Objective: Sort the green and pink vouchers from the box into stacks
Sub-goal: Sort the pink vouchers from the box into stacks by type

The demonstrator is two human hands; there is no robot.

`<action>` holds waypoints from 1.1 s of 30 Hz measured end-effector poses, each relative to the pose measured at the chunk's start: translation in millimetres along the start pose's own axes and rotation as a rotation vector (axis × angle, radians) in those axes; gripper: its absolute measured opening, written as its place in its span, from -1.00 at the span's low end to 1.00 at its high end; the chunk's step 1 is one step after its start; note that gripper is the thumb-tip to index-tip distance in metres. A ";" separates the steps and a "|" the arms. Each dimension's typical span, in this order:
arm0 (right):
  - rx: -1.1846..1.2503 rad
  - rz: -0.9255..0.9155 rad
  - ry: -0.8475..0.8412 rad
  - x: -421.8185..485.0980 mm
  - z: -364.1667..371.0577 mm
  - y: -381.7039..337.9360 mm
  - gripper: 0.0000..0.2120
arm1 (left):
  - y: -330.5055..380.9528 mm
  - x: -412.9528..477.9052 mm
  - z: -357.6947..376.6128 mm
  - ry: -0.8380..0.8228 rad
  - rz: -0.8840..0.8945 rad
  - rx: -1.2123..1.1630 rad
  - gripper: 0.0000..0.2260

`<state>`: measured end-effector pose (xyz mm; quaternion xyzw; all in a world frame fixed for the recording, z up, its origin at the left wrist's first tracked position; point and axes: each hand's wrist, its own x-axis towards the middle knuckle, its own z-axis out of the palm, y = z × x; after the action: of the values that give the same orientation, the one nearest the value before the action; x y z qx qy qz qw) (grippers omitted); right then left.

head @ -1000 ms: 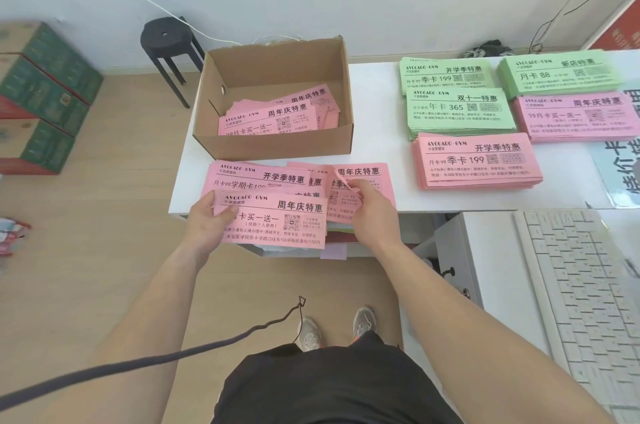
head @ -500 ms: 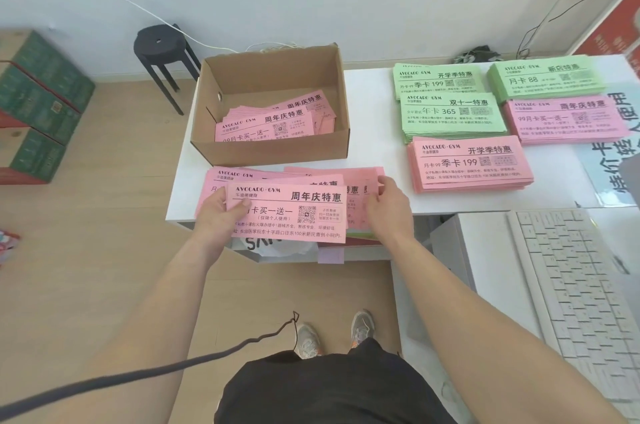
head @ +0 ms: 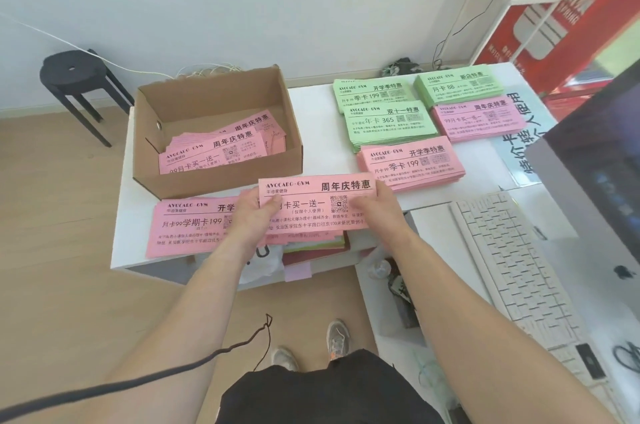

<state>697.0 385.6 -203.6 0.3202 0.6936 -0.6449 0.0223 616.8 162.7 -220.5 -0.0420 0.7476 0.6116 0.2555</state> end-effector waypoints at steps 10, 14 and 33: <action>-0.011 -0.003 0.137 11.1 -25.9 3.0 -0.83 | 12.4 19.9 13.0 -0.025 -0.064 -0.065 -0.88; -0.007 -0.029 0.123 12.5 -27.9 0.3 -0.90 | 15.7 24.5 12.0 0.007 -0.071 -0.051 -0.83; 0.369 0.013 0.473 33.3 -72.0 -27.6 -0.83 | 31.3 27.4 21.7 -0.050 -0.030 0.007 -0.76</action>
<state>685.0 465.9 -182.0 0.4645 0.5487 -0.6675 -0.1941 588.5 197.6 -207.1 -0.0370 0.7424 0.6061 0.2832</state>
